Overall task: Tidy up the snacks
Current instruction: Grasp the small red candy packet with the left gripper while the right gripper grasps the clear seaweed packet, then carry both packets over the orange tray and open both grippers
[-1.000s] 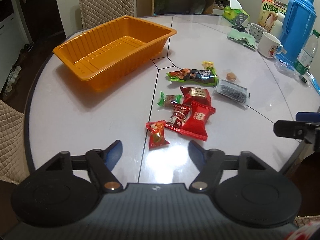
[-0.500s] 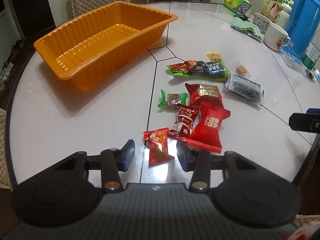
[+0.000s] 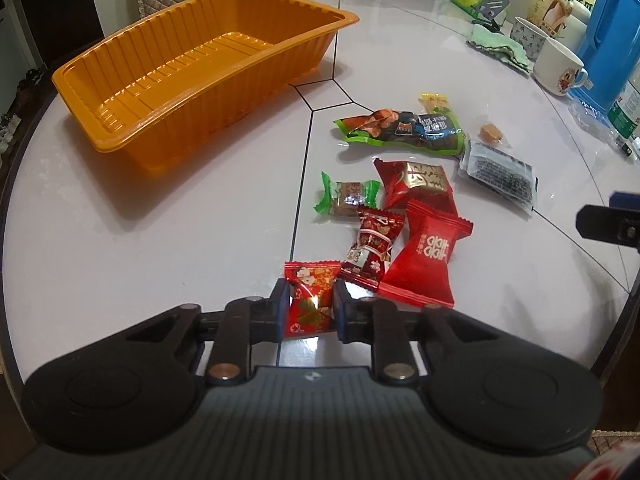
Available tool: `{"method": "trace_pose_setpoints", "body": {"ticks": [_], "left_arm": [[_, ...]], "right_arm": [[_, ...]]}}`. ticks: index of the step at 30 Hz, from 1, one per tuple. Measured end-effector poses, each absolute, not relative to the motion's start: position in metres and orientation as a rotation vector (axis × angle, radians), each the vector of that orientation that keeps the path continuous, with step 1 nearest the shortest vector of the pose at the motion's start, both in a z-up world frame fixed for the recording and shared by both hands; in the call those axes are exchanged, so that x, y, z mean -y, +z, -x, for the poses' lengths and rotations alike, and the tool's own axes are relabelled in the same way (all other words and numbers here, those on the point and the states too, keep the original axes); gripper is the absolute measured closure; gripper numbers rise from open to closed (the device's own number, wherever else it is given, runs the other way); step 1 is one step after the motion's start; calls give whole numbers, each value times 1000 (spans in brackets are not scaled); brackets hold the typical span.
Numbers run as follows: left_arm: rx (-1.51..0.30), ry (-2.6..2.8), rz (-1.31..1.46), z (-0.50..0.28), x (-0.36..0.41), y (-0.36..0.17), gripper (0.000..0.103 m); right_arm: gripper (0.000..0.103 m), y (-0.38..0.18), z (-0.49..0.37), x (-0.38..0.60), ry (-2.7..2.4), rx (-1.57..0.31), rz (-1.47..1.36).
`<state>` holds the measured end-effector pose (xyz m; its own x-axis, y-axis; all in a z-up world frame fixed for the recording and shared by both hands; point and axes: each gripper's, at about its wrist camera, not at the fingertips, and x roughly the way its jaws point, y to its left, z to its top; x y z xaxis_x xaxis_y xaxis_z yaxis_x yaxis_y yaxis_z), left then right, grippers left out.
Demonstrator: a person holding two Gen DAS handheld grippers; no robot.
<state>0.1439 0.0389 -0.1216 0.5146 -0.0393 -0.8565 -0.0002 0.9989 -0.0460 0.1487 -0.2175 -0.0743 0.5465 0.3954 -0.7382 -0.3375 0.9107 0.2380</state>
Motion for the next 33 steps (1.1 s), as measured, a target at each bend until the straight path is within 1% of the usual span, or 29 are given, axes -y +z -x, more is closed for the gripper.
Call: {"method": "trace_pose_setpoints", "body": {"ticks": [6, 9, 14, 17, 19, 26, 28, 32, 33], "left_arm": [[-1013, -7, 48, -141, -46, -116, 84], [-1011, 12, 63, -140, -54, -112, 84], [-1013, 44, 78, -140, -63, -110, 84], [-1016, 57, 86, -141, -66, -109, 84], [-1015, 66, 89, -141, -69, -108, 84], [-1018, 97, 100, -143, -77, -107, 84], [-1017, 101, 100, -143, -77, -106, 84], [-1016, 104, 98, -143, -77, -106, 84], [-1015, 103, 98, -143, -76, -105, 84]], "right_arm": [[1, -81, -162, 212, 529, -836, 50], [15, -87, -175, 209, 602, -824, 96], [20, -98, -199, 202, 704, -816, 174], [26, -105, -212, 194, 761, -830, 236], [32, -110, -219, 189, 788, -836, 279], [41, -121, -237, 178, 855, -855, 357], [49, -123, -238, 174, 882, -862, 379], [55, -127, -239, 171, 892, -863, 411], [57, -127, -239, 171, 889, -864, 408]]}}
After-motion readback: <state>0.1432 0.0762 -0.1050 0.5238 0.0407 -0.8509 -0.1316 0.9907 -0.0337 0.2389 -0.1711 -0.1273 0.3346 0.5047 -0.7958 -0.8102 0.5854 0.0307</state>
